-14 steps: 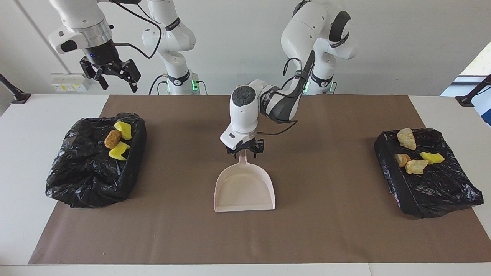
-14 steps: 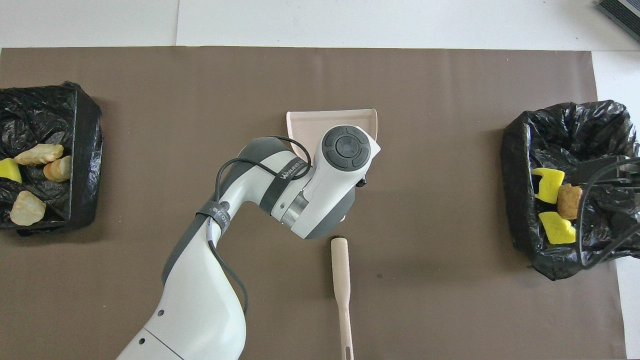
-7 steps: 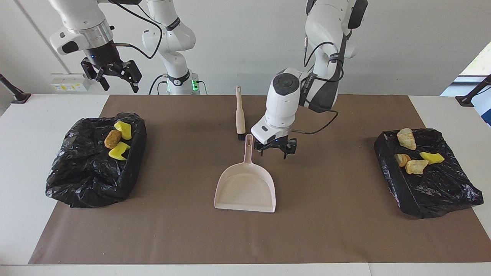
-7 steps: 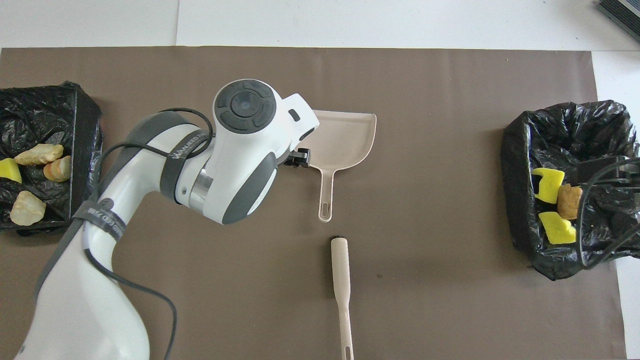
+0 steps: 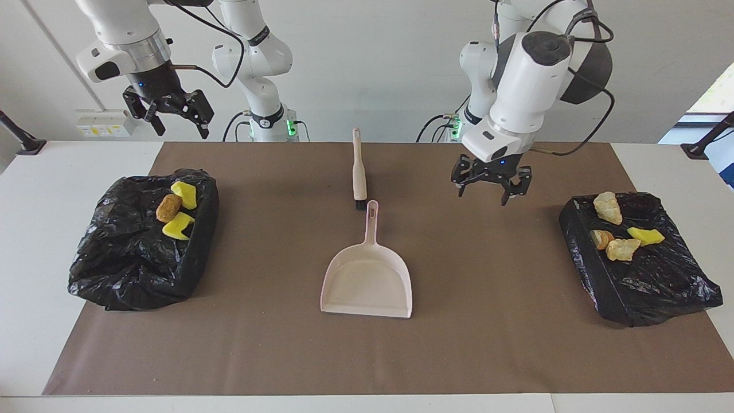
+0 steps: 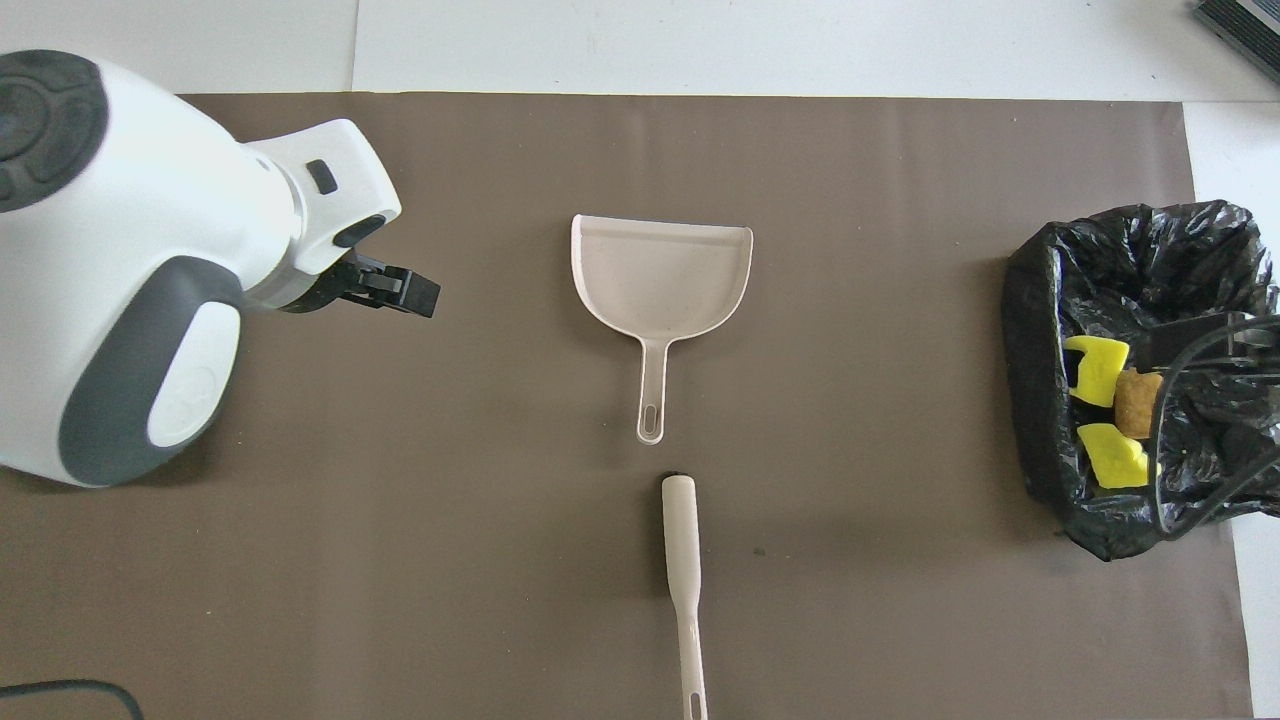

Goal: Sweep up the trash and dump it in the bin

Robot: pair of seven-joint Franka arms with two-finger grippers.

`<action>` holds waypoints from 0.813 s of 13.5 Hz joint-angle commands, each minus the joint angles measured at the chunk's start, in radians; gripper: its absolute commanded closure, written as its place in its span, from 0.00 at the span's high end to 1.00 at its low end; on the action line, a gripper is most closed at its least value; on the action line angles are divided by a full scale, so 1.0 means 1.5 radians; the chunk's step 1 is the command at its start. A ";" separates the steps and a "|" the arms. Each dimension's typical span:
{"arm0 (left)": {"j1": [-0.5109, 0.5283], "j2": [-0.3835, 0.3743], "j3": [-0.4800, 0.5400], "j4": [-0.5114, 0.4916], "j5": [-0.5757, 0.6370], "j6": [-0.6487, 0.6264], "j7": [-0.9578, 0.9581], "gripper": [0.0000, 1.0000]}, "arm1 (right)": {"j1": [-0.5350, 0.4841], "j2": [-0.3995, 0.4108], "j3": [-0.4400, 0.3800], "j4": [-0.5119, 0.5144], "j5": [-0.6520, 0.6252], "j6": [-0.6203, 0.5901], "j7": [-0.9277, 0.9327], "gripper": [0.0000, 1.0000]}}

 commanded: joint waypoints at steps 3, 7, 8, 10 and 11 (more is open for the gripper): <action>0.090 -0.097 -0.006 -0.018 0.004 -0.062 0.043 1.00 | -0.002 -0.005 -0.001 -0.004 0.017 -0.002 -0.021 1.00; 0.154 -0.091 -0.003 0.054 0.009 -0.149 0.127 1.00 | -0.001 -0.003 0.009 0.004 0.015 -0.011 -0.077 1.00; 0.165 -0.089 -0.002 0.061 0.011 -0.164 0.145 1.00 | -0.006 0.002 0.009 0.019 0.018 -0.013 -0.079 1.00; 0.168 -0.092 0.004 0.064 0.011 -0.168 0.147 1.00 | -0.011 0.014 0.009 0.036 0.020 -0.021 -0.079 1.00; 0.168 -0.095 0.004 0.062 0.010 -0.165 0.142 1.00 | -0.013 0.016 0.009 0.036 0.020 -0.018 -0.079 1.00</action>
